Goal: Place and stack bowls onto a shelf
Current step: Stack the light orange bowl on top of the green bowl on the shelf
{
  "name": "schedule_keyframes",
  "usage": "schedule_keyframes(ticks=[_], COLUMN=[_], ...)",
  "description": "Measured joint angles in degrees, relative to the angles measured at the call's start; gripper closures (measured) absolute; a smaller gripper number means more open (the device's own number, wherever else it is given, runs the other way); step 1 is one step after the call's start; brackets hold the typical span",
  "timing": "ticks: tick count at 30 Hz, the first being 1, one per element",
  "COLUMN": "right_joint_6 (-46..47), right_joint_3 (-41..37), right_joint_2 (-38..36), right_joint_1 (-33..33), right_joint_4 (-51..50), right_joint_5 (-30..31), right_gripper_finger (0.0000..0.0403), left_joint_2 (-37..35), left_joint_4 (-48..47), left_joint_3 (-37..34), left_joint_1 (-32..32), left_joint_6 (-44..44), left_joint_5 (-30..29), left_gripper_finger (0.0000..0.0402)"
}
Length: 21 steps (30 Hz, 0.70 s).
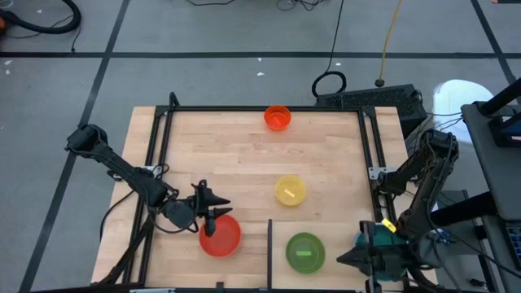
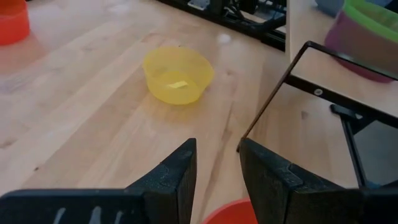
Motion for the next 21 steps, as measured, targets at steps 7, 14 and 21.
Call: schedule_keyframes(ticks=[7, 14, 21], right_joint_6=[-10.00, -10.25, -2.19], right_joint_3=[0.00, -1.39, -8.80], right_joint_2=[-0.51, -3.30, -7.67], right_joint_1=[1.11, 1.11, 1.11], right_joint_4=[9.85, 10.08, 10.28], right_joint_5=[20.73, 24.88, 24.92], right_gripper_finger=[0.0401, 0.0401, 0.0402], left_joint_2=[0.00, 0.00, 0.00], left_joint_4=[-0.01, -0.07, -0.17], left_joint_3=[0.00, 0.00, 0.00], left_joint_1=[-1.75, -3.03, -3.03], left_joint_6=[-0.21, -0.20, 0.04], left_joint_5=[-1.11, -1.44, -1.47], left_gripper_finger=[0.0275, 0.0275, 0.0275])
